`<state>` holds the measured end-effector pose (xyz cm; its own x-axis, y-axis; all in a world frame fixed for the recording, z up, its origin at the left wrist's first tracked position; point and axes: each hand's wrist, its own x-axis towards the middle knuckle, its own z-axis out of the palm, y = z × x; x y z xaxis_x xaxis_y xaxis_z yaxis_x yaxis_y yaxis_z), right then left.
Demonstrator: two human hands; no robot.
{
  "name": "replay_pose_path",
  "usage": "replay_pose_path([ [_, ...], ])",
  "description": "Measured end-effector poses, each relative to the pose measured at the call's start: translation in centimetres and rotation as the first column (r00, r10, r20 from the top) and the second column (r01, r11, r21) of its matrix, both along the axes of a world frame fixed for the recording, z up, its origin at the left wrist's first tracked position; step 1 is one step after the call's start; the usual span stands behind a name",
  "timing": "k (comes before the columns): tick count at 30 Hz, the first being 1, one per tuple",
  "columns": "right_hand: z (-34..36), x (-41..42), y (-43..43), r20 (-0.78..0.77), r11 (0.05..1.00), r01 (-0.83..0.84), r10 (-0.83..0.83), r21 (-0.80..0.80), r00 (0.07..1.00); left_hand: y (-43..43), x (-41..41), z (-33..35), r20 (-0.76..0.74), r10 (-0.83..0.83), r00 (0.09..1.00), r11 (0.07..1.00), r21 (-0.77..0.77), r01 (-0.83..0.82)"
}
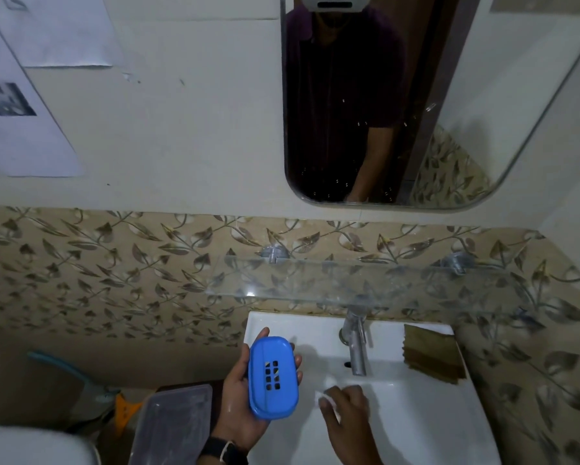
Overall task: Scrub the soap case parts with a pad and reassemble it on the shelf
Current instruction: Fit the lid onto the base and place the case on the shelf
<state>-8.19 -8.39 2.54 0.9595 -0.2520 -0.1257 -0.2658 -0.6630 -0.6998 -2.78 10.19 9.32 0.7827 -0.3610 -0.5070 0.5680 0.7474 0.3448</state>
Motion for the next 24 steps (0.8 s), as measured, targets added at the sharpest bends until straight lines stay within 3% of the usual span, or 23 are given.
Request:
replay_pose_path([
  [3,0.7,-4.5,-0.1,0.147,0.991,0.13,-0.134,0.039,0.98,-0.6,-0.4,0.4,0.014,-0.008,1.0,1.0,-0.012,0.008],
  [5,1.7,-6.2,-1.2,0.114,0.952,0.166,-0.2,0.257,0.973,-0.9,-0.7,0.8,0.038,-0.014,0.999,1.0,-0.016,0.015],
  [7,3.6,-6.7,-2.9,-0.006,0.875,0.177,-0.195,0.45,0.981,-1.3,-1.3,1.4,0.055,-0.02,0.998,1.0,-0.022,0.021],
  [9,6.3,-6.2,-4.4,-0.077,0.821,0.163,-0.145,0.546,0.986,-1.7,-1.7,1.9,0.073,-0.022,0.997,0.999,-0.023,0.024],
  [14,13.6,-3.4,-5.2,0.024,0.575,0.085,-0.18,0.813,0.983,-3.2,-3.2,3.4,0.138,-0.035,0.99,0.998,-0.048,0.042],
  [24,21.2,1.3,-2.3,0.216,0.832,-0.083,-0.046,0.549,0.975,-7.9,-4.7,6.7,0.21,-0.116,0.971,0.993,0.032,0.112],
])
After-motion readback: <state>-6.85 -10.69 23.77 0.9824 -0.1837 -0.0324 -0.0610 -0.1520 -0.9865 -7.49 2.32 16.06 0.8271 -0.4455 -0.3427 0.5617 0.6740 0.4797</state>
